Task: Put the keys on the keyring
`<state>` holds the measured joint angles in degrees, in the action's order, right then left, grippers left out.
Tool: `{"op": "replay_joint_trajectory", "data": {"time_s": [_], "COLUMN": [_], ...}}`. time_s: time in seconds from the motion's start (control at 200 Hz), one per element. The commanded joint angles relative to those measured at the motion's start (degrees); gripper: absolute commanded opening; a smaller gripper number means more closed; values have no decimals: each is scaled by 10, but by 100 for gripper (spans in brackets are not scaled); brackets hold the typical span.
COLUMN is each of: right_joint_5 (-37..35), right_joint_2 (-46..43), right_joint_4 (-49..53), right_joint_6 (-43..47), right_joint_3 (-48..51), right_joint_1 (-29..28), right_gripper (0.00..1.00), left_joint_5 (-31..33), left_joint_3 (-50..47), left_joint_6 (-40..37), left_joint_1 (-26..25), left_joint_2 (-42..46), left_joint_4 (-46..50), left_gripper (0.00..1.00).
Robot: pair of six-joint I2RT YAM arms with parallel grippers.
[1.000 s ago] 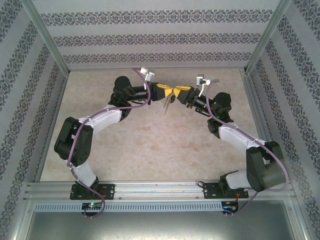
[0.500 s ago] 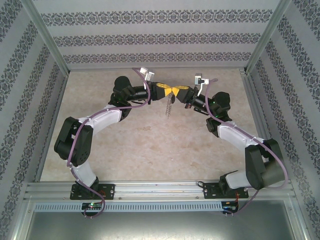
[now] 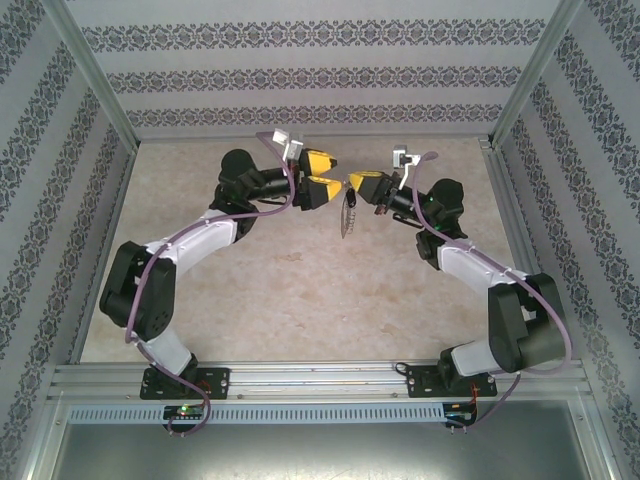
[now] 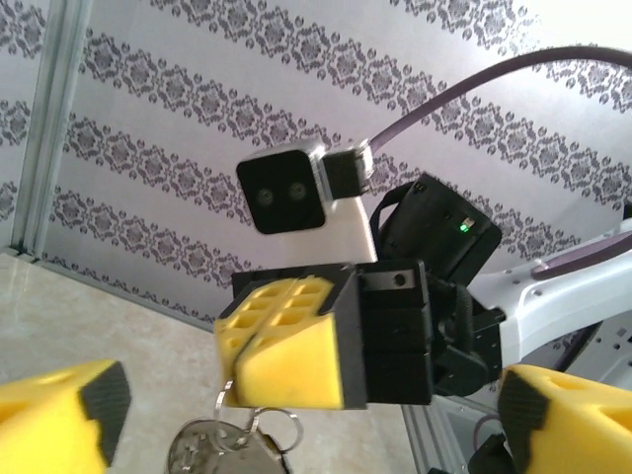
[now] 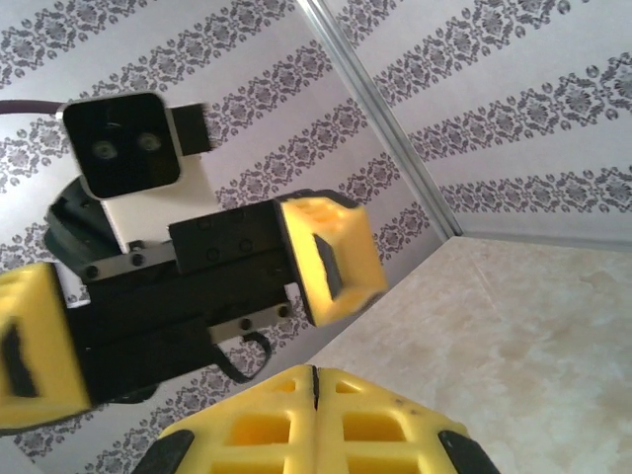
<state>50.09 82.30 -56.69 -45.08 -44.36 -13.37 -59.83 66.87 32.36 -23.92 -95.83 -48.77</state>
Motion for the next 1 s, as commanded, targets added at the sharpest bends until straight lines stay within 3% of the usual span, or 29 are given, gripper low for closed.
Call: {"op": "replay_joint_trajectory", "data": {"time_s": [0.0, 0.21, 0.33, 0.49, 0.625, 0.71, 0.834, 0.994], "right_joint_5": [34, 48, 51, 46, 47, 48, 56, 82], "right_joint_2": [9, 22, 25, 32, 41, 44, 52, 64], "right_joint_4": [-12, 3, 2, 1, -3, -2, 3, 16], "right_joint_6": [0, -4, -7, -10, -17, -19, -18, -13], "right_joint_3": [-34, -60, -65, -72, -80, -89, -105, -132], "right_joint_1": [10, 26, 32, 33, 32, 31, 32, 35], "right_gripper": [0, 0, 0, 0, 0, 0, 0, 0], "left_joint_5": [1, 24, 82, 260, 382, 349, 291, 267], "left_joint_3": [18, 38, 44, 10, -53, -63, -19, 3], "left_joint_6": [-53, -98, -135, -160, -161, -169, -178, -195], "left_joint_1": [11, 31, 39, 39, 40, 53, 70, 74], "left_joint_2": [18, 19, 21, 43, 62, 54, 45, 33], "left_joint_4": [52, 89, 118, 98, -9, -76, -9, 8], "left_gripper": [100, 100, 100, 100, 100, 100, 100, 100]}}
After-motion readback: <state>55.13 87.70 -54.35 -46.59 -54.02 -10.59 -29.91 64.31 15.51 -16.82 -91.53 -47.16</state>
